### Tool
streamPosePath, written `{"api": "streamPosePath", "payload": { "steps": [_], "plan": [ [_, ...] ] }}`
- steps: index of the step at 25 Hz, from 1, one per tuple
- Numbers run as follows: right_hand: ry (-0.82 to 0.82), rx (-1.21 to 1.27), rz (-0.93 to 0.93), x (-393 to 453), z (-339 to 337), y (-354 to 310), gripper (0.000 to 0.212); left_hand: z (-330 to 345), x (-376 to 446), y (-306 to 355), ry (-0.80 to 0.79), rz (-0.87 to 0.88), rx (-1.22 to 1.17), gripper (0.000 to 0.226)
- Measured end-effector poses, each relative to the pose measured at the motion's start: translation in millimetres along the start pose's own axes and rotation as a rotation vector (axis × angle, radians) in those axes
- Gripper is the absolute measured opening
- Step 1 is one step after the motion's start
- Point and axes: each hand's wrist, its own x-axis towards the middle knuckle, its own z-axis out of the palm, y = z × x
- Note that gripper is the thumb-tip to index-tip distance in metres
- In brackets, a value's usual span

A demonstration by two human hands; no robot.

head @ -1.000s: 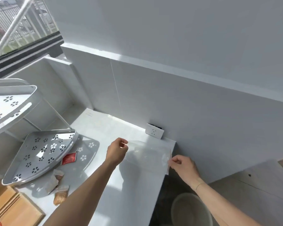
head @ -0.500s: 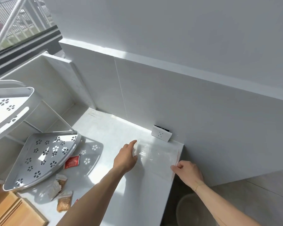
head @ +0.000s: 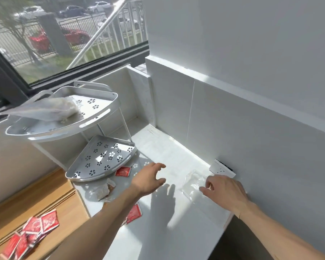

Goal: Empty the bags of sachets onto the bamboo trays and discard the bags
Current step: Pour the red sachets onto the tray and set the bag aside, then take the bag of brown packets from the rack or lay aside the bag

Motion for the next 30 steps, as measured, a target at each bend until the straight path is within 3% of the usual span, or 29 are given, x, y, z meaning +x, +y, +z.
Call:
{"api": "streamPosePath", "payload": {
  "steps": [4,8,15,20,24,30],
  "plan": [
    [0.036,-0.011,-0.243,35,-26,-56,0.033,-50,-41,-25,0.104,-0.025,0.07,0.047],
    [0.183,-0.049,-0.503,62,-66,-127,0.036,-108,-87,-44,0.17,-0.084,0.177,0.042],
    [0.303,-0.092,-0.816,80,-140,-259,0.036,-216,-171,-76,0.371,-0.251,0.353,0.039],
    [0.507,0.03,-0.961,75,-168,-328,0.038,-282,-196,-95,0.582,-0.359,0.393,0.034],
    [0.52,-0.02,-0.995,70,-175,-362,0.037,-309,-182,-93,0.734,-0.375,0.42,0.041],
    [0.494,-0.176,-0.934,77,-175,-377,0.024,-319,-152,-92,0.648,-0.374,0.547,0.039]
  ]
}}
